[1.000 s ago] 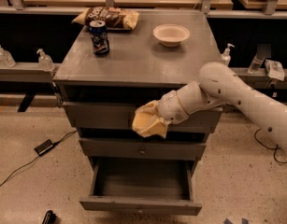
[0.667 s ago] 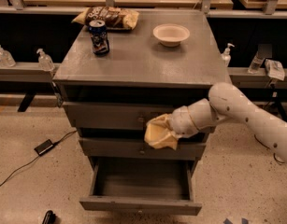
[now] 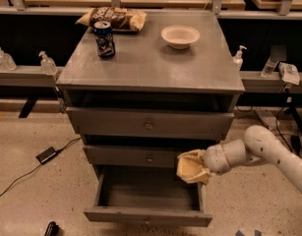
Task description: Place sponge into bottom drawer
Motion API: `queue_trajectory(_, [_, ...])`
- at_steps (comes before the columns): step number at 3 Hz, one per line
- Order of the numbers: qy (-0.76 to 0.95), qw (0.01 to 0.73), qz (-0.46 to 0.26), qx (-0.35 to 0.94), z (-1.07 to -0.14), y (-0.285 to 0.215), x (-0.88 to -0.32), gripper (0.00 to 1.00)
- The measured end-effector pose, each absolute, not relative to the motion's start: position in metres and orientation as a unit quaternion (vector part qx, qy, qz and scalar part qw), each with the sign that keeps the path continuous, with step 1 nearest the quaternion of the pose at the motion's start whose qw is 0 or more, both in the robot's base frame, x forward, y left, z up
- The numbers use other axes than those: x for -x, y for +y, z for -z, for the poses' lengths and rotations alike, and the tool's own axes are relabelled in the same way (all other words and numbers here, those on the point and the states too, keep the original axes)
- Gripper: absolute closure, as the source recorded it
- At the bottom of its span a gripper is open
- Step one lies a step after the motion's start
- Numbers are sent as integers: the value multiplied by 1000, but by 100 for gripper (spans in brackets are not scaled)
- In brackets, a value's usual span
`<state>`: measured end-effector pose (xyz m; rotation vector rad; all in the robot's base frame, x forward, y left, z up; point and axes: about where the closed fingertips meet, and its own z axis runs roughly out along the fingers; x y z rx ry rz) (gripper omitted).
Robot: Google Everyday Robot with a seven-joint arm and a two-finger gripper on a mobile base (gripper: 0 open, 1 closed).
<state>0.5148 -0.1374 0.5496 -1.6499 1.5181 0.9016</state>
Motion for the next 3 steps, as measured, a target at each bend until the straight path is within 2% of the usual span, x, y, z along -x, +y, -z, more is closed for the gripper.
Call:
queue_trajectory(2, [582, 359, -346, 642, -542, -140, -506, 100])
queue_trajectory(3, [568, 408, -337, 630, -514, -133, -524, 100])
